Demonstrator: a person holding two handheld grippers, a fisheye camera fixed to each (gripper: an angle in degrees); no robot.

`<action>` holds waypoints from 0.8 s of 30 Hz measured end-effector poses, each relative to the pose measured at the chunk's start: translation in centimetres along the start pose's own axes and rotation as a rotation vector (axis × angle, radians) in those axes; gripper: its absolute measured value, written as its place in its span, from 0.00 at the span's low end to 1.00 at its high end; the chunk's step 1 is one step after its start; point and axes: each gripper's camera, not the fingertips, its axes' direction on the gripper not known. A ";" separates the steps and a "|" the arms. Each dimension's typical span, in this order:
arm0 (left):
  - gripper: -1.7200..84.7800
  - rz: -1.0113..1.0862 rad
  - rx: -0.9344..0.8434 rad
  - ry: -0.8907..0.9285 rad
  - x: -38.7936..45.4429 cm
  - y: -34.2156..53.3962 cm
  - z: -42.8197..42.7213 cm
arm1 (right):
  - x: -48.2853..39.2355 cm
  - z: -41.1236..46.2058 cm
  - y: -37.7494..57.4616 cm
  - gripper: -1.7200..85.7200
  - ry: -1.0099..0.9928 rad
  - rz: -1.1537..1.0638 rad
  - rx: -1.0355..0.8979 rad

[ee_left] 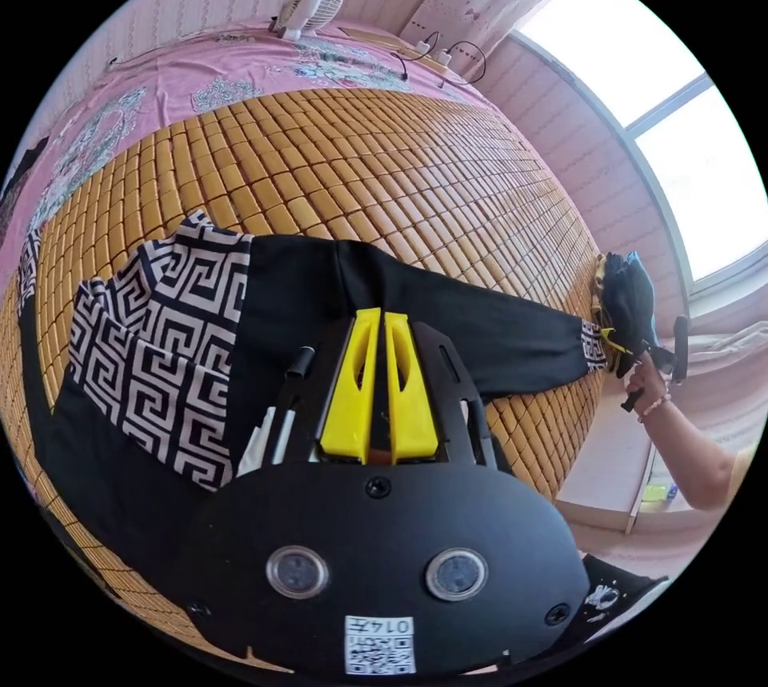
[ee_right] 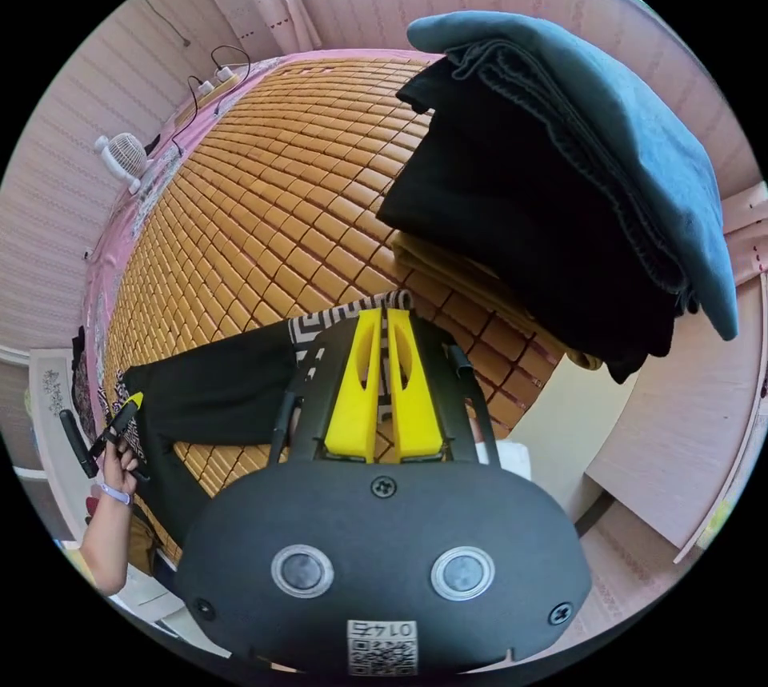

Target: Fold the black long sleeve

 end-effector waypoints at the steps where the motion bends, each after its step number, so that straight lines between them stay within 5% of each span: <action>1: 0.01 -0.013 0.016 0.009 -0.3 0.8 -0.9 | -0.9 -1.1 0.2 0.03 -0.002 -0.027 -0.002; 9: 0.01 -0.242 0.038 -0.116 -7.5 18.9 -13.0 | -17.2 -5.1 4.4 0.08 -0.055 -0.526 -0.124; 19: 0.01 -0.530 -0.023 -0.225 -13.3 36.0 -17.0 | -60.8 -1.6 17.2 0.09 -0.540 -1.244 -0.371; 24: 0.01 -0.596 0.057 -0.117 -15.3 40.9 -17.8 | -77.3 -0.7 25.8 0.15 -0.406 -1.433 -0.340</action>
